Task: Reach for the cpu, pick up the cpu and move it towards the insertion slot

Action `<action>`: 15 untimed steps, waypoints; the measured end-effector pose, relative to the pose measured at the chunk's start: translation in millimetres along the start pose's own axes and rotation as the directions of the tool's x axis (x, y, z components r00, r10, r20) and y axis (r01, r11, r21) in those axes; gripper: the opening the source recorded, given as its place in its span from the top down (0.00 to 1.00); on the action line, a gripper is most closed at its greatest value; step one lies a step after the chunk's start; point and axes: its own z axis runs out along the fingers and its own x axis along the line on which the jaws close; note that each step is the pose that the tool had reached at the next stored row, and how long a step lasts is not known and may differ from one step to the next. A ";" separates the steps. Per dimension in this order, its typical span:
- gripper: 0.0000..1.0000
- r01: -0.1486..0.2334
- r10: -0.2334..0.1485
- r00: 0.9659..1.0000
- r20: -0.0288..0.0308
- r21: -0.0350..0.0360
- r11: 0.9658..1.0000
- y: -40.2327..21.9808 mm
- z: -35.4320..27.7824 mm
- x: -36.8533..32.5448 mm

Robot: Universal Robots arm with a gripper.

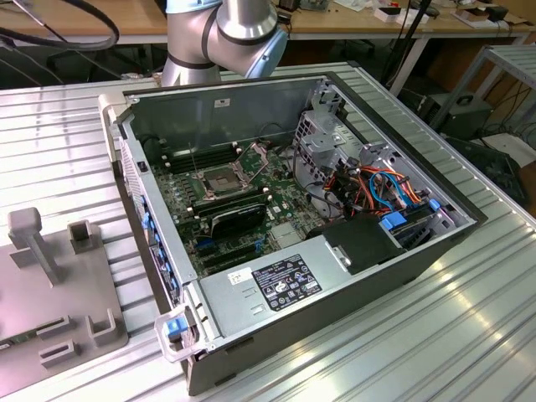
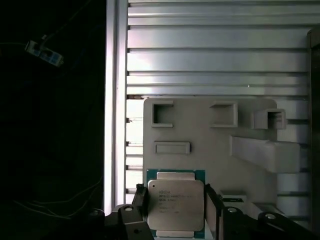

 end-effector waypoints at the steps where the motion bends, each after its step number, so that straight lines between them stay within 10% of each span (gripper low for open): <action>1: 0.45 0.000 0.000 1.000 0.000 0.000 1.000 0.1 -2.7 0.1; 15: 0.45 0.000 0.000 1.000 0.000 0.000 1.000 1.1 -30.2 0.8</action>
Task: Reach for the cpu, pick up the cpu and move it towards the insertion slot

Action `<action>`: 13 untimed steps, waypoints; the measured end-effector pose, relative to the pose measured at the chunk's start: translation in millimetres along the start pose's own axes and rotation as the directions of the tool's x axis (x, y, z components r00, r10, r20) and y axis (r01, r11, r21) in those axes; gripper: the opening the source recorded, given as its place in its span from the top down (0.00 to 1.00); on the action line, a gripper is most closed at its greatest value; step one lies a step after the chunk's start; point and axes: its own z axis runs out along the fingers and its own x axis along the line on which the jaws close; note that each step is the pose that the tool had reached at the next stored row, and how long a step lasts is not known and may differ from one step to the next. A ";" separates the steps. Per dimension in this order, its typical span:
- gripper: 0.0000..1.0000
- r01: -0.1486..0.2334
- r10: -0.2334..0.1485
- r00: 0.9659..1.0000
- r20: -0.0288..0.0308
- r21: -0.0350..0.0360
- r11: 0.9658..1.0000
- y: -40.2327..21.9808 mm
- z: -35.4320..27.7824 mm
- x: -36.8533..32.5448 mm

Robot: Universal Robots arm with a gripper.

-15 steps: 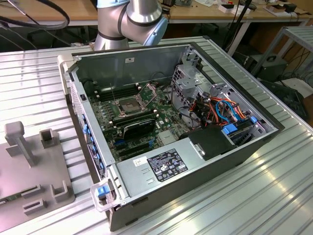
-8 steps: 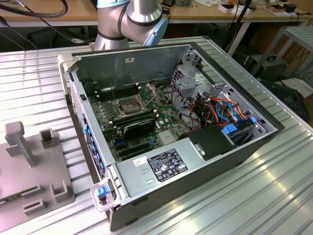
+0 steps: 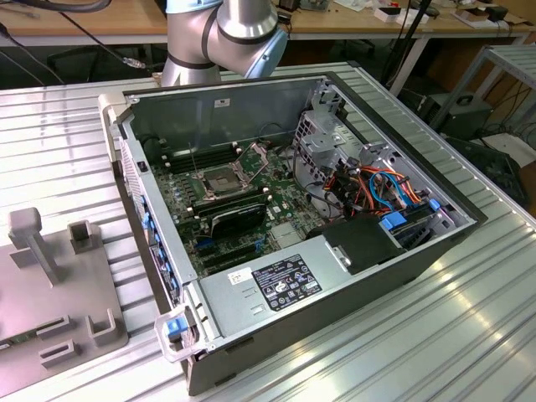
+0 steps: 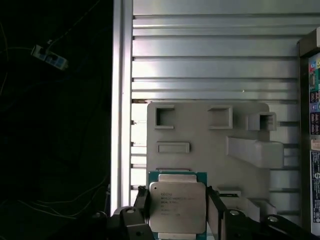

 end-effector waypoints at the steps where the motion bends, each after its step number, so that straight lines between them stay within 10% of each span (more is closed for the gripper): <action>1: 0.45 0.000 0.000 1.000 0.000 0.000 1.000 0.1 -1.9 0.0; 13: 0.45 0.000 0.000 1.000 0.000 0.000 1.000 0.0 -2.5 -8.0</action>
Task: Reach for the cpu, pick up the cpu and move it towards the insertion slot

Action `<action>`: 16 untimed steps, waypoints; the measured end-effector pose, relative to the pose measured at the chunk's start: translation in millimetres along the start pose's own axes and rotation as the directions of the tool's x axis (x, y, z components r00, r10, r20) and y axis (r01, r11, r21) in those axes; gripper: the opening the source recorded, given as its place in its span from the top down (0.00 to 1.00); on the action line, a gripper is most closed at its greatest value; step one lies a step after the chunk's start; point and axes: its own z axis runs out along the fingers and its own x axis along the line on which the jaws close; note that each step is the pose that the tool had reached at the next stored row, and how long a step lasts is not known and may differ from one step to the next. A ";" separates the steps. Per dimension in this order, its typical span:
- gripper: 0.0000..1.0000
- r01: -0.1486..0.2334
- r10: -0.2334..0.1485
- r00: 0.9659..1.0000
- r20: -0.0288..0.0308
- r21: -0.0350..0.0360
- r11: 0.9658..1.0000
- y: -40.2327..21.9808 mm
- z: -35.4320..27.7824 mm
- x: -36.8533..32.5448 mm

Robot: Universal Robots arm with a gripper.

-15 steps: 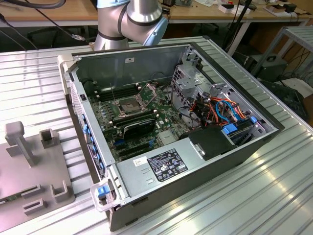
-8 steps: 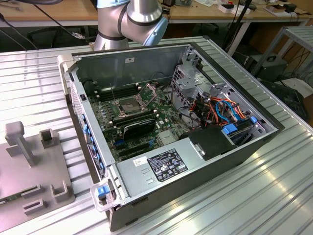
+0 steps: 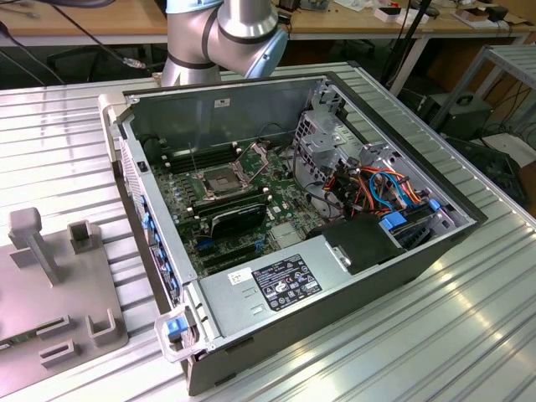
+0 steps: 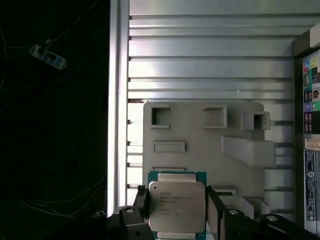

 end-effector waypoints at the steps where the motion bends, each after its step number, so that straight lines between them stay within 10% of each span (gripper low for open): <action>1: 0.45 0.000 0.000 1.000 0.000 0.000 1.000 0.0 0.0 -1.0; 16: 0.45 0.000 0.000 1.000 0.000 0.000 1.000 -0.1 -0.4 -16.7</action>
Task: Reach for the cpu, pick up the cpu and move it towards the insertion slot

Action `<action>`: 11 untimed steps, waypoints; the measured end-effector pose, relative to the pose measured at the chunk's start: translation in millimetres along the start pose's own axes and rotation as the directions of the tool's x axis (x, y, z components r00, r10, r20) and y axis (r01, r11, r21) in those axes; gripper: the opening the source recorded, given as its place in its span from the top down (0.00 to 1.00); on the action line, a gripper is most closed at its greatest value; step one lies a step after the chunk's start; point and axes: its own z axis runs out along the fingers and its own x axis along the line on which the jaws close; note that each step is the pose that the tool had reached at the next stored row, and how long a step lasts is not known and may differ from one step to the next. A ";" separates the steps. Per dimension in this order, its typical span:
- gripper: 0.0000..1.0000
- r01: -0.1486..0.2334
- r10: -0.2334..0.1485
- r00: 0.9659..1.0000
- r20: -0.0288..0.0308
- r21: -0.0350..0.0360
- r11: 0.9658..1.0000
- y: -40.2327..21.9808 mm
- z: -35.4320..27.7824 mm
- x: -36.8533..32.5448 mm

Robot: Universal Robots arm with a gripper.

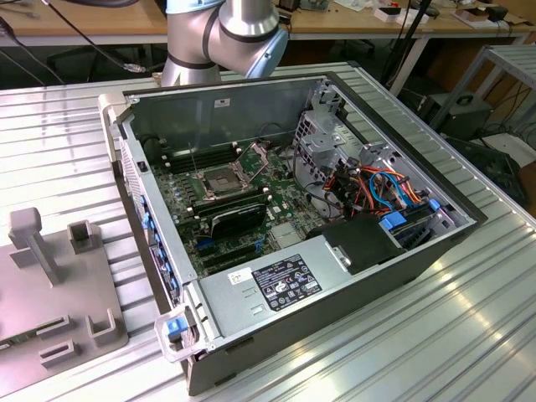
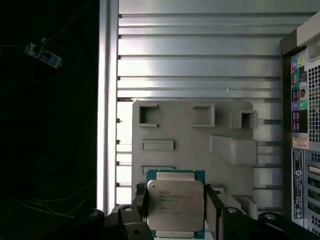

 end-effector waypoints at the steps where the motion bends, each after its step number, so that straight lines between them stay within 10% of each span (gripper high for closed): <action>1: 0.45 0.000 0.000 1.000 0.000 0.000 1.000 0.0 0.0 -0.4; 11: 0.45 0.000 0.000 1.000 0.000 0.000 1.000 -0.1 -0.3 -10.6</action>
